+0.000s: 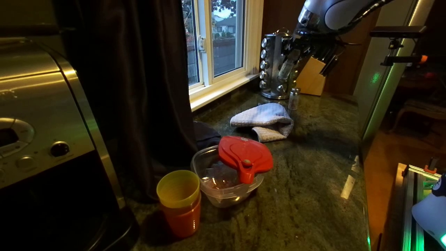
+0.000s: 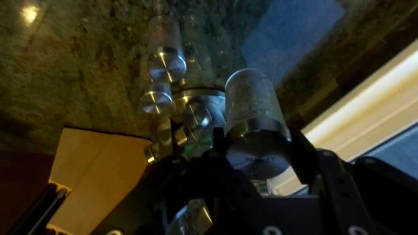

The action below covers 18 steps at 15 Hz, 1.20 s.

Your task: Put one glass jar on the silver stand.

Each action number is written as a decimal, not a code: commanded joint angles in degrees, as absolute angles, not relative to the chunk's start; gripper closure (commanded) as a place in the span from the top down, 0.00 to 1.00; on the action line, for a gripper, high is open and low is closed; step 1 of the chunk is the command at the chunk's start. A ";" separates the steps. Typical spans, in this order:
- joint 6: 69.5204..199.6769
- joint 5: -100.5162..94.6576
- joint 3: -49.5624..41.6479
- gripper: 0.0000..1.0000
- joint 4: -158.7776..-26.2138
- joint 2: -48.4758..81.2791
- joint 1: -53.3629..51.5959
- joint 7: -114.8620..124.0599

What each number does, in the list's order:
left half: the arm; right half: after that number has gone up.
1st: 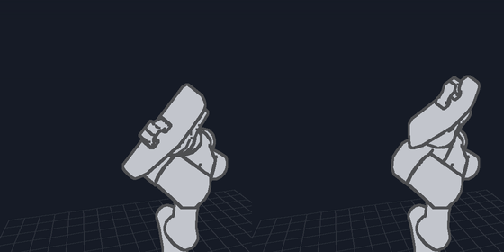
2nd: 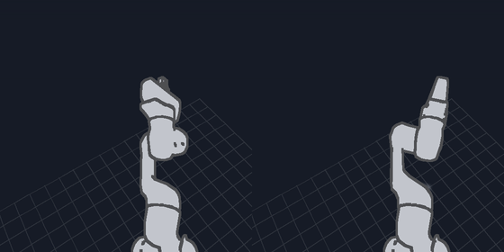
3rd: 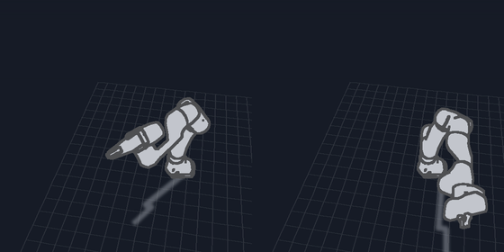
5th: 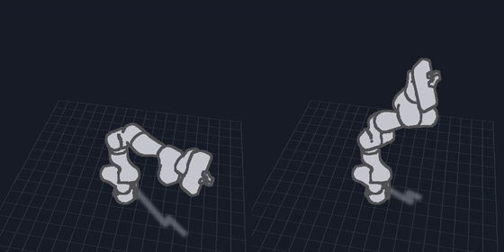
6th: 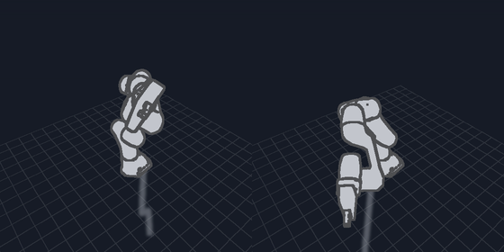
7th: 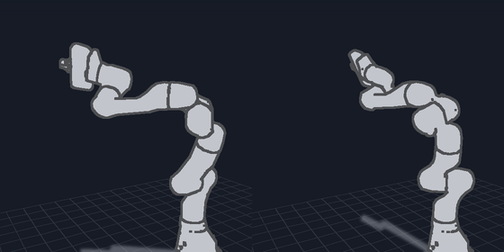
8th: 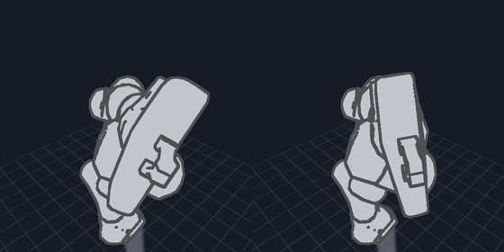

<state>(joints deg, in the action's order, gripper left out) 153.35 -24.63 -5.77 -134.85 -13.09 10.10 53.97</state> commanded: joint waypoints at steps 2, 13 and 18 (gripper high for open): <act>168.64 -39.30 -2.08 0.24 -140.66 -17.54 18.05 66.21; 176.10 -73.62 12.04 0.49 -138.46 -21.92 42.01 98.41; 176.10 -77.17 14.82 0.24 -137.94 -22.90 44.58 103.10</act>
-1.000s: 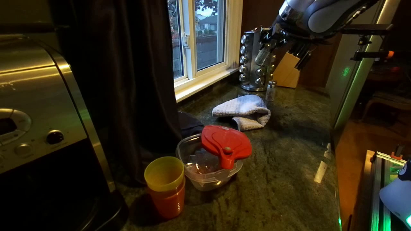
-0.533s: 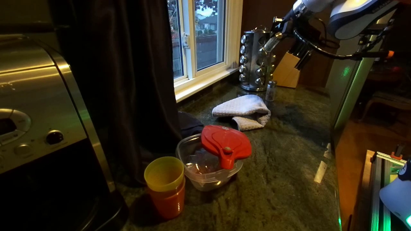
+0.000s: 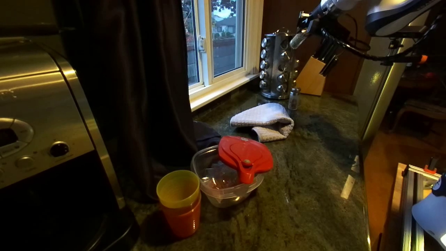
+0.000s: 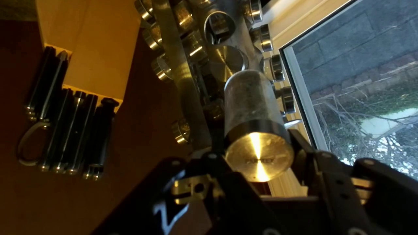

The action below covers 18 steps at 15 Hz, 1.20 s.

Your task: Put one glass jar on the silver stand.

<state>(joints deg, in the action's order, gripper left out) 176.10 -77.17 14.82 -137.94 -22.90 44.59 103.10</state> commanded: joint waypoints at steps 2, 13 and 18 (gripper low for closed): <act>176.58 -80.19 16.27 0.24 -136.64 -22.77 45.89 106.43; 173.69 -101.96 19.41 0.24 -129.91 -19.26 47.46 124.29; 171.22 -113.24 18.85 0.24 -128.01 -15.62 45.52 132.16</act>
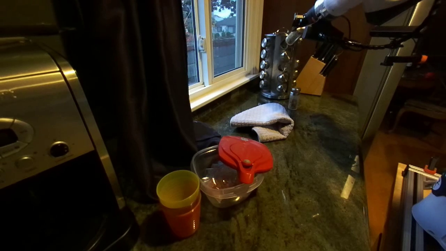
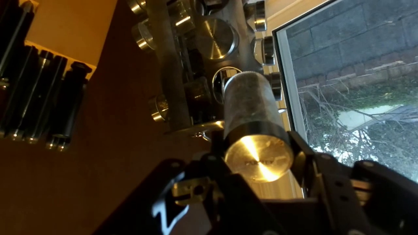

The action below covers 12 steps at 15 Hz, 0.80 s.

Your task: Put one glass jar on the silver stand.

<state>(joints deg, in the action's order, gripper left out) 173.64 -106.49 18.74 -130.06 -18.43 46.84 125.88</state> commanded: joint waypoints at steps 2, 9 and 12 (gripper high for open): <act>170.17 -117.92 18.63 0.24 -126.85 -14.06 44.39 135.88; 164.95 -129.17 18.42 0.24 -124.46 -10.12 41.98 145.09; 163.02 -132.26 18.44 0.24 -124.31 -9.17 41.81 146.88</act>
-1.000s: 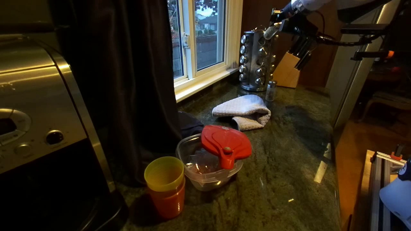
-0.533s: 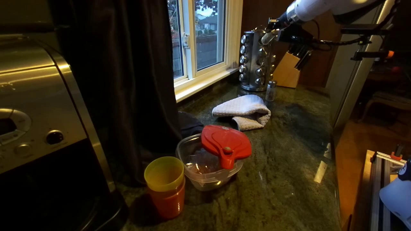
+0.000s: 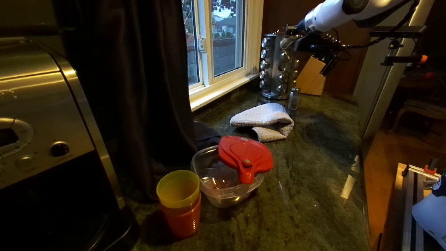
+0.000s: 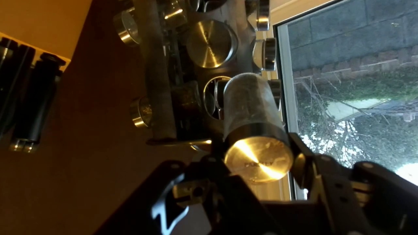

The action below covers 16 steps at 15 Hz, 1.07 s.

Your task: Put one glass jar on the silver stand.

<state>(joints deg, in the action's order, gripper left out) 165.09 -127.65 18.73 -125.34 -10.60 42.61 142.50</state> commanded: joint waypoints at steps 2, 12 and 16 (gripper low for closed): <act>162.20 -133.69 18.48 0.24 -124.33 -8.78 41.84 147.57; 159.59 -138.56 18.55 0.24 -124.43 -8.34 41.92 149.35; 158.71 -139.76 18.49 0.24 -124.58 -8.03 42.13 149.25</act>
<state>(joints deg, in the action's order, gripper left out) 160.72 -136.91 18.69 -124.58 -8.43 42.47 146.33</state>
